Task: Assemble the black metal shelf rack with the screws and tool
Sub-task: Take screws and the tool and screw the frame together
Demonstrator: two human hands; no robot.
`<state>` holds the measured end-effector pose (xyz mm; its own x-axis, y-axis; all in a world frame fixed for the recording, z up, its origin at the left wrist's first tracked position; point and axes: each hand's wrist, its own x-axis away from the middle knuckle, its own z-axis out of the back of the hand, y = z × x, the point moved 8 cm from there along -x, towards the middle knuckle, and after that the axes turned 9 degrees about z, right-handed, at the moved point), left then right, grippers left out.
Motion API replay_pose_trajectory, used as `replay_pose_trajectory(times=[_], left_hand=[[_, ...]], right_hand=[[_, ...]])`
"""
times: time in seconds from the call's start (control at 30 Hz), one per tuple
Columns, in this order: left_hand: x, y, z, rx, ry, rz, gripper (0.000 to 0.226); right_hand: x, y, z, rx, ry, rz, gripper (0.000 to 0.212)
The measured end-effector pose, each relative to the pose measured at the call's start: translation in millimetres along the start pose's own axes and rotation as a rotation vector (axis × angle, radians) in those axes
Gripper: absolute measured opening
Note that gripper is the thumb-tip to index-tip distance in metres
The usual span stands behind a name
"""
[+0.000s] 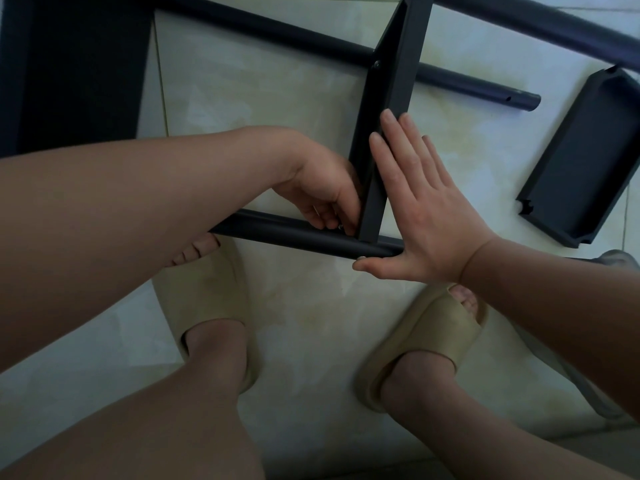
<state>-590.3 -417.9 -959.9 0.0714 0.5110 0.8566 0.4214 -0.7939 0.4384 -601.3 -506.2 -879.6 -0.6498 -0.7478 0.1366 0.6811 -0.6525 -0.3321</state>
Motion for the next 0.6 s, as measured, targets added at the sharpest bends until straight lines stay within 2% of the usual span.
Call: replay_pose_trajectory(times=[0.23,0.37,0.6], left_hand=[[7.0,-0.1,5.4,-0.02,-0.037,0.018,0.02],[2.1,-1.6,1.7,0.021,-0.021,0.013,0.007],[3.4,0.3,2.8,0.008,-0.018,-0.019,0.014]], right_hand=[[-0.3,-0.2,0.0,-0.002,0.005,0.003,0.126],[0.2,0.0,-0.1,0.005,0.009,0.002,0.126],[-0.5,-0.1,0.0,0.002,0.009,0.003,0.126]])
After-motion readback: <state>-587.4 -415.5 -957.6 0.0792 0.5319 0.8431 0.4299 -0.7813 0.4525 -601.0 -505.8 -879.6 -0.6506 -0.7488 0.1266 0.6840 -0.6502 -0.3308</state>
